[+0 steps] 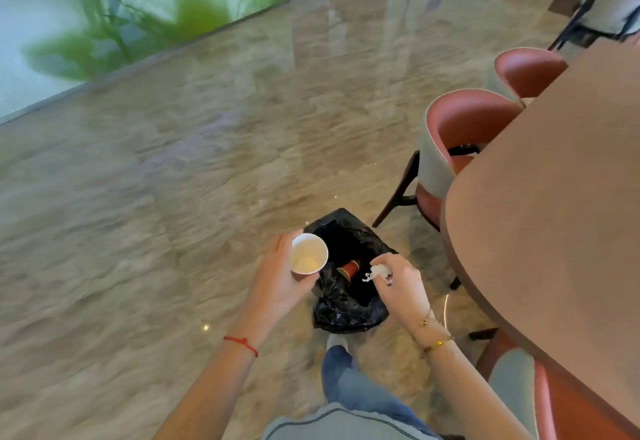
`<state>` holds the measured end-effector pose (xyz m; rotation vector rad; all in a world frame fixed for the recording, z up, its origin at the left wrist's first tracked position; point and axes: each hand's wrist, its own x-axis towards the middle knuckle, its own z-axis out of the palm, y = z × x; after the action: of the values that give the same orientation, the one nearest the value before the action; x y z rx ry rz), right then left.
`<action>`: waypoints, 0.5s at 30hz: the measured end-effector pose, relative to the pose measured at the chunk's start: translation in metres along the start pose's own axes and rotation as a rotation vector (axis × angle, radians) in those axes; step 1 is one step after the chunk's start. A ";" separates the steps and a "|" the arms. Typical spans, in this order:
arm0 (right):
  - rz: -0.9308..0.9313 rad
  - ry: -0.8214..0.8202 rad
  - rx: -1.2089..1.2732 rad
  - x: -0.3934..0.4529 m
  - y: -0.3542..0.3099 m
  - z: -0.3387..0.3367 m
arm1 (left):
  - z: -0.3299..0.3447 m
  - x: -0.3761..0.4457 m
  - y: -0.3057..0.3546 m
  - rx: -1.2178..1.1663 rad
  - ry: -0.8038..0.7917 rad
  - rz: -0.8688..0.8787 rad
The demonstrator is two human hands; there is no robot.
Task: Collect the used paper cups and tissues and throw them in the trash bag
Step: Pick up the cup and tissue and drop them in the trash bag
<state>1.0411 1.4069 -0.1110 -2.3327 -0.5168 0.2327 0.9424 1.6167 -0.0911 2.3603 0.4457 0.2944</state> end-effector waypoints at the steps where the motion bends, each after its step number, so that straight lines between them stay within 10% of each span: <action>1: 0.025 -0.006 -0.003 0.017 0.005 0.000 | 0.008 0.020 -0.002 0.000 -0.015 0.002; 15: 0.364 -0.172 0.011 0.191 0.078 0.035 | 0.117 0.210 -0.050 0.048 -0.283 -0.065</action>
<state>1.2263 1.4590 -0.1942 -2.3954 -0.1666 0.6091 1.1616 1.6637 -0.1920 2.3809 0.3955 -0.0815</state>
